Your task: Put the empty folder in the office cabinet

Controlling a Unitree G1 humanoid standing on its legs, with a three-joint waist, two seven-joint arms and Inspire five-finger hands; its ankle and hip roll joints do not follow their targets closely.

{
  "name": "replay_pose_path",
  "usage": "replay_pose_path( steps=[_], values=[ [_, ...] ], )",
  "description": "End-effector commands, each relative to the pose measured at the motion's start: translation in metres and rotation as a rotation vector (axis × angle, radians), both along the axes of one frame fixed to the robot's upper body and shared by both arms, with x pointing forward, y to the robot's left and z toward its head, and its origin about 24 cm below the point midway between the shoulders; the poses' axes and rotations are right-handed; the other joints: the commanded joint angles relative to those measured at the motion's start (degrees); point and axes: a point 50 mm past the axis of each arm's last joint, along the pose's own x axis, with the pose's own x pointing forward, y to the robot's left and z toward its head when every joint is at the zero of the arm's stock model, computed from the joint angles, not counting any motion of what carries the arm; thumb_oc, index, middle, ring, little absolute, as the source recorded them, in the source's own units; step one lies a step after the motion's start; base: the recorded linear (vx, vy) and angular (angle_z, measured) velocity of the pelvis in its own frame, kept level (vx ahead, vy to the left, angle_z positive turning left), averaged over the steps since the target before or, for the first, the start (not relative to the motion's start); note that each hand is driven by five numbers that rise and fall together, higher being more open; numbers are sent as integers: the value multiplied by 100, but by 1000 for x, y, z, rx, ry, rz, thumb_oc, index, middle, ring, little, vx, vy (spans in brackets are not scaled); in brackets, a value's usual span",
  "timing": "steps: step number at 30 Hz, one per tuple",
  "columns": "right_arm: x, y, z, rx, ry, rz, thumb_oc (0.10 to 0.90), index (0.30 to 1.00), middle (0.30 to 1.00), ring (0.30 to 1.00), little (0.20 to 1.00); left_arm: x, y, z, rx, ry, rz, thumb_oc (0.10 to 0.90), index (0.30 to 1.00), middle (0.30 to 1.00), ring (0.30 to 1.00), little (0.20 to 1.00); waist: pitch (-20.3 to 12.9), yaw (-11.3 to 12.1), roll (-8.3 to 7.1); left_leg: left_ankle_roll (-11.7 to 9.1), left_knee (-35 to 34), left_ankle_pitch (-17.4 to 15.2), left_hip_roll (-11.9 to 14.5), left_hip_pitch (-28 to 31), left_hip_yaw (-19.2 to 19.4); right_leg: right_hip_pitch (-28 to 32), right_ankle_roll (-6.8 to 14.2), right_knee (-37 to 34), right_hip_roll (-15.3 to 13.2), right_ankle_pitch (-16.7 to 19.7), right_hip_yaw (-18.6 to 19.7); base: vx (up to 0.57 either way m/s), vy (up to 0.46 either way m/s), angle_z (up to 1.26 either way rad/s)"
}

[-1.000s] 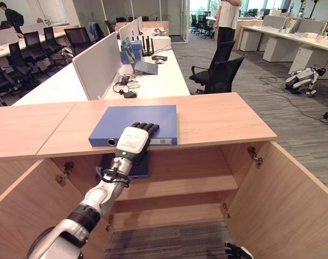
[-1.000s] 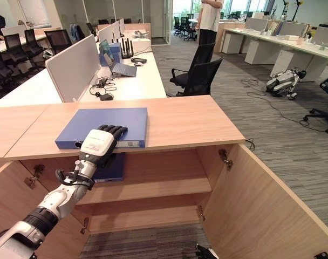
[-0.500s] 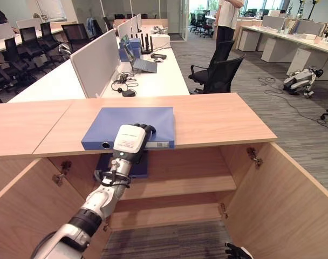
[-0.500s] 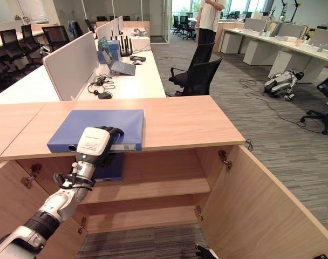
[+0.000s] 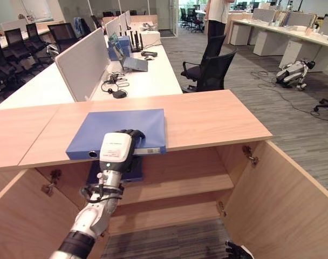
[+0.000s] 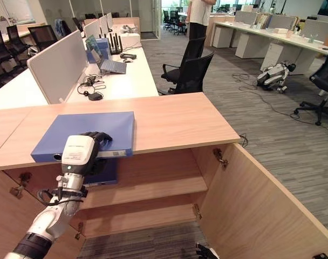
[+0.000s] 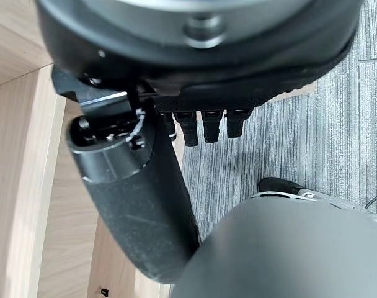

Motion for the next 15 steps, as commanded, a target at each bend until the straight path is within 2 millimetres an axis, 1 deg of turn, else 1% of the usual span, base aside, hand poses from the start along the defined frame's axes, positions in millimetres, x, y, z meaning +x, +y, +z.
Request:
replay_pose_path(
  steps=[1, 5, 6, 10, 11, 12, 13, 14, 15],
  values=[
    [16, -3, 4, -14, -48, -6, 800, 900, 900, 900, 900, -21, 6, 26, -259, -56, -77, 400, 300, 300, 300, 300, 224, 650, -178, 53, -9, -593, -287, 144, -225, 424, 382, 61, -106, -765, -179, 0, 0, 0],
    [16, -4, 4, -17, -46, -14, 800, 900, 900, 900, 900, -29, 8, 22, -281, -16, -85, 400, 300, 300, 300, 300, 222, 700, -176, 62, -9, -591, -294, 141, -267, 430, 374, 61, -111, -765, -202, 0, 0, 0],
    [18, -5, 5, -17, -52, -15, 800, 900, 900, 900, 900, -34, 9, 22, -301, -6, -88, 400, 300, 300, 300, 300, 227, 749, -173, 69, -9, -587, -295, 139, -284, 429, 372, 61, -109, -762, -226, 0, 0, 0],
    [20, -4, 5, -16, -52, -9, 800, 900, 900, 900, 900, -40, 11, 27, -340, -11, -100, 400, 300, 300, 300, 300, 242, 822, -171, 73, -9, -567, -295, 123, -316, 449, 367, 61, -110, -766, -272, 0, 0, 0],
    [20, -5, 5, -17, -52, -6, 800, 900, 900, 900, 900, -41, 11, 29, -349, -17, -100, 400, 300, 300, 300, 300, 244, 848, -170, 76, -9, -564, -300, 115, -332, 452, 366, 61, -108, -767, -275, 0, 0, 0],
    [21, -5, 5, -16, -55, -3, 800, 900, 900, 900, 900, -45, 11, 37, -380, -35, -126, 400, 300, 300, 300, 300, 252, 894, -165, 77, -9, -548, -303, 94, -361, 444, 363, 61, -108, -764, -301, 0, 0, 0],
    [21, -5, 5, -16, -55, -3, 800, 900, 900, 900, 900, -45, 11, 37, -380, -34, -126, 400, 300, 300, 300, 300, 251, 892, -165, 77, -9, -547, -303, 94, -363, 444, 363, 61, -108, -763, -302, -34, -4, -1],
    [22, -4, 5, -15, -57, -4, 800, 900, 900, 900, 900, -47, 9, 44, -398, -54, -150, 400, 300, 300, 300, 300, 262, 924, -161, 79, -9, -537, -310, 76, -386, 437, 361, 61, -105, -763, -317, 0, 0, 0],
    [23, -4, 6, -15, -57, -3, 800, 900, 900, 900, 900, -48, 9, 45, -404, -52, -160, 400, 300, 300, 300, 300, 262, 933, -162, 80, -9, -533, -312, 73, -397, 437, 361, 61, -108, -759, -325, -22, -3, 9]
  ],
)
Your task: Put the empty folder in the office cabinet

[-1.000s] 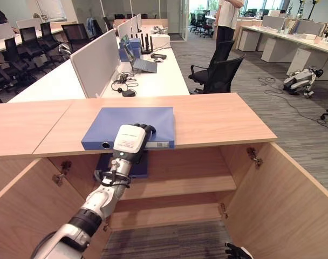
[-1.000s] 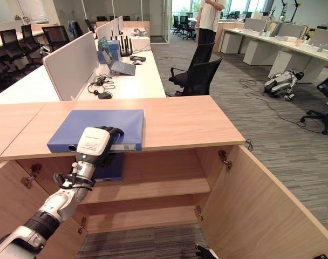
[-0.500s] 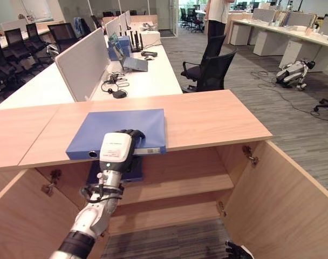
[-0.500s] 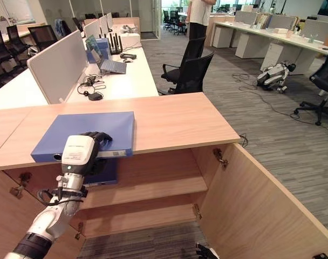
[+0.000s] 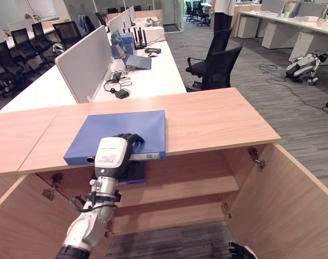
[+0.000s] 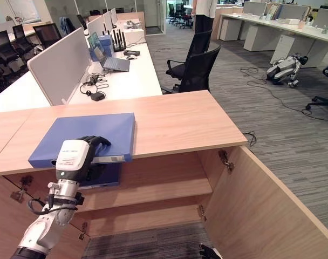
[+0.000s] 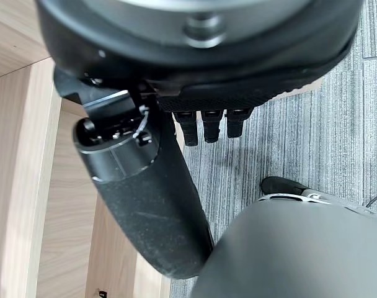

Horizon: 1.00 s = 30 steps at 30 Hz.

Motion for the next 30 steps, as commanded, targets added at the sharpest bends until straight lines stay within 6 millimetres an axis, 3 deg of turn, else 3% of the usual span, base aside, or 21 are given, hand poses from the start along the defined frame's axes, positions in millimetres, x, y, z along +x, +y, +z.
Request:
replay_pose_path(
  steps=[1, 6, 9, 14, 23, 30],
  values=[
    [24, 2, 5, 0, -70, 16, 800, 900, 900, 900, 900, -30, 8, 42, -333, -78, -117, 400, 300, 300, 300, 300, 209, 781, -300, 110, -31, -519, -330, -40, -205, 270, 350, 19, -136, -643, -201, -12, 4, 13],
    [25, -2, 6, -5, -74, 0, 800, 900, 900, 900, 900, -39, 10, 42, -394, -38, -141, 400, 300, 300, 300, 300, 247, 853, -271, 120, -31, -495, -359, -82, -300, 265, 355, 19, -163, -649, -226, -4, 6, 5],
    [23, -9, 7, -18, -68, -25, 800, 900, 900, 900, 900, -50, 29, 26, -338, 49, -63, 400, 300, 300, 300, 300, 287, 957, -248, 133, -31, -496, -384, -99, -398, 278, 337, 19, -168, -671, -271, 10, 8, 4],
    [21, -13, 7, -29, -59, -26, 800, 900, 900, 900, 900, -56, 41, 19, -261, 104, -27, 400, 300, 300, 300, 300, 317, 1037, -247, 128, -31, -483, -389, -129, -485, 299, 331, 19, -157, -696, -340, 5, 0, 3],
    [18, -16, 6, -40, -49, -20, 800, 900, 900, 900, 900, -60, 46, 13, -249, 132, 0, 400, 300, 300, 300, 300, 318, 1154, -264, 105, -31, -422, -395, -210, -652, 302, 318, 19, -161, -718, -481, -5, -4, 2],
    [30, -23, 12, -58, -83, -25, 800, 900, 900, 900, 900, -63, 50, 4, -247, 170, 25, 400, 300, 300, 300, 300, 321, 1429, -248, 57, -31, -301, -405, -382, -1017, 303, 282, 19, -198, -723, -769, -38, -20, 12]
  ],
)
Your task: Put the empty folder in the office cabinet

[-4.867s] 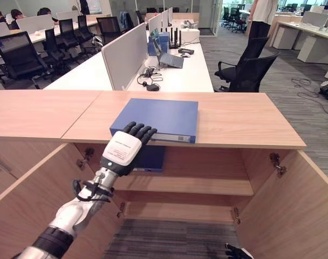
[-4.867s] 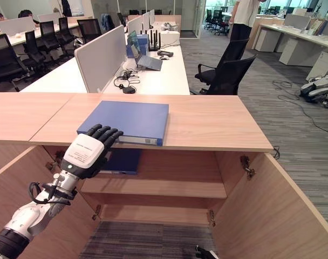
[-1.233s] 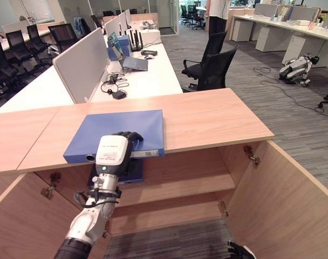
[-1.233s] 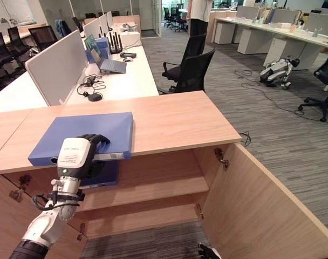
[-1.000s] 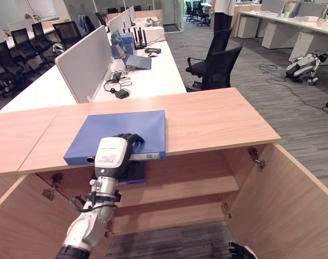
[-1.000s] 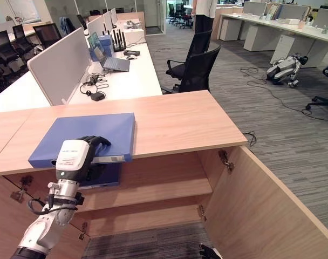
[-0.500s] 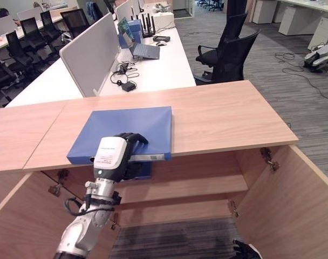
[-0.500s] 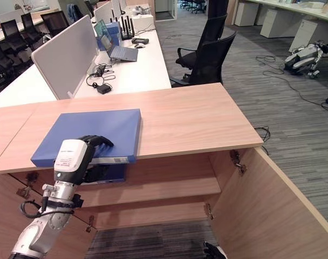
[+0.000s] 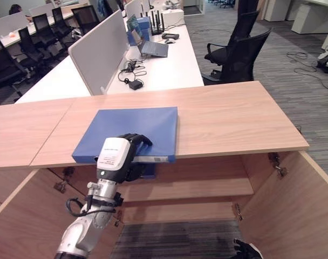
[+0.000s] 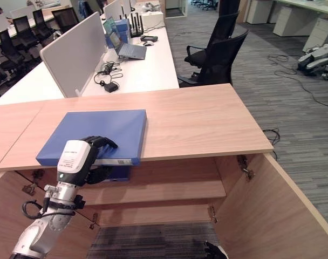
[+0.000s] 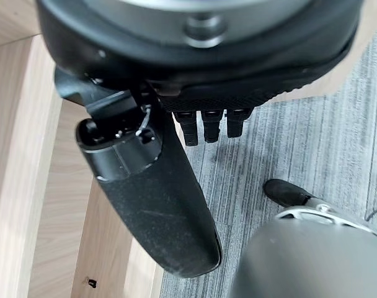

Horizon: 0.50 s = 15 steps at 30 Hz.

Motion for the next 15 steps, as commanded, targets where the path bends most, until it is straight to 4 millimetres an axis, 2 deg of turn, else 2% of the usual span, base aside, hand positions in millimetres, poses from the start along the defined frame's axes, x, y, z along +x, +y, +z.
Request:
replay_pose_path(
  steps=[1, 8, 15],
  values=[
    [18, -7, 6, -19, -60, -10, 800, 900, 900, 900, 900, -51, 59, -3, -157, 201, 153, 400, 300, 300, 300, 300, 40, 1095, -390, 356, -37, -495, -374, -436, -233, 37, 253, 14, -168, -705, -223, -23, -31, -3],
    [45, -4, 15, -32, -124, 38, 800, 900, 900, 900, 900, -59, 65, -12, -163, 243, 193, 400, 300, 300, 300, 300, 50, 1485, -351, 272, -37, -383, -310, -519, -449, 66, 181, 14, -76, -779, -424, -36, -58, -6],
    [55, -4, 19, -44, -153, 56, 800, 900, 900, 900, 900, -62, 63, -17, -172, 274, 186, 400, 300, 300, 300, 300, 137, 1629, -235, 202, 81, -307, -229, -589, -517, 85, 107, 14, 12, -855, -425, -39, -54, 2]
  ],
)
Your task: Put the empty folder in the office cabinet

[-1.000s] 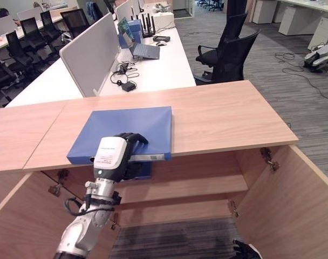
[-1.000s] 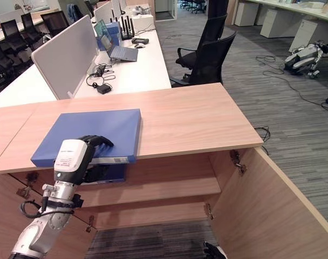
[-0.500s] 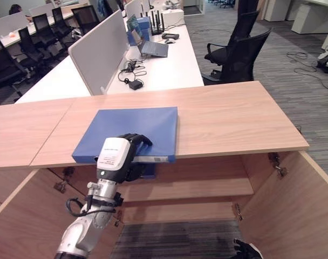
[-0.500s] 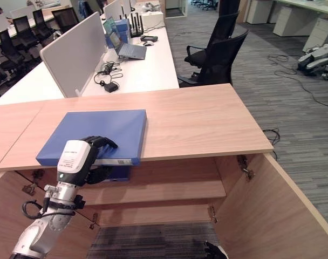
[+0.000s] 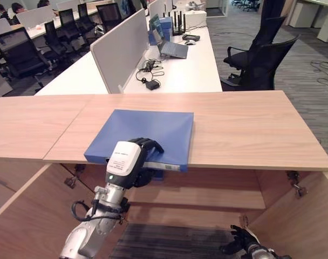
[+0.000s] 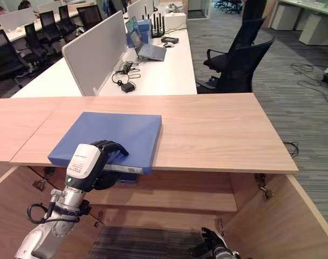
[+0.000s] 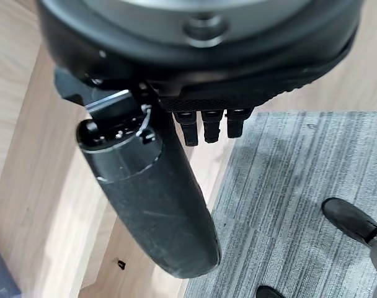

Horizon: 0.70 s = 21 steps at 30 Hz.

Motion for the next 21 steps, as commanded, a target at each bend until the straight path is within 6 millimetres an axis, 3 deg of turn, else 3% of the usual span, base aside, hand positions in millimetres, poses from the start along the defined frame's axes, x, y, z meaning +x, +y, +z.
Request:
replay_pose_path(
  steps=[1, 10, 12, 13, 14, 15, 20, 21],
  values=[
    [17, -9, 9, -39, -76, 2, 800, 900, 900, 900, 900, -51, 79, -17, -135, 272, 276, 400, 300, 300, 300, 300, 123, 998, -121, -93, 40, -657, 110, -129, -82, -223, -70, 16, 71, -602, -101, -55, -41, 1],
    [22, -14, 13, -61, -94, -2, 800, 900, 900, 900, 900, -48, 74, -20, -117, 283, 253, 400, 300, 300, 300, 300, 138, 927, -72, -163, -45, -548, 222, -183, -51, -332, -52, 16, 158, -606, -30, -23, -23, 0],
    [22, -15, 13, -64, -92, -2, 800, 900, 900, 900, 900, -48, 74, -21, -119, 285, 252, 471, 406, 406, 406, 406, 139, 921, -61, -161, -46, -552, 232, -165, -18, -329, -52, 16, 169, -608, 7, 0, 0, 0],
    [20, -16, 12, -68, -87, -6, 800, 900, 900, 900, 900, -49, 73, -22, -117, 290, 250, 557, 535, 535, 535, 535, 135, 896, -51, -155, -49, -559, 251, -138, 6, -318, -56, 16, 180, -618, 45, 0, 0, 0],
    [20, -16, 12, -68, -87, -6, 800, 900, 900, 900, 900, -49, 73, -22, -117, 290, 250, 579, 568, 568, 568, 568, 136, 898, -51, -155, -49, -559, 252, -136, 8, -317, -56, 16, 181, -618, 47, 0, 0, 0],
    [18, -17, 11, -66, -82, -18, 800, 900, 900, 900, 900, -50, 73, -22, -116, 291, 252, 689, 733, 733, 733, 733, 139, 833, -37, -148, -51, -571, 266, -103, 46, -305, -64, 16, 182, -625, 86, 0, 0, 0],
    [15, -22, 11, -70, -83, -55, 800, 900, 900, 900, 900, -48, 71, -20, -113, 274, 242, 755, 832, 832, 832, 832, 156, 731, -37, -145, -18, -594, 231, -97, 86, -276, -70, 16, 151, -630, 77, 1, 1, 1],
    [15, -22, 11, -70, -83, -56, 800, 900, 900, 900, 900, -48, 71, -20, -113, 274, 242, 748, 822, 822, 822, 822, 157, 730, -36, -145, -17, -594, 230, -97, 83, -274, -70, 16, 150, -632, 74, 8, 5, 9]
  ],
)
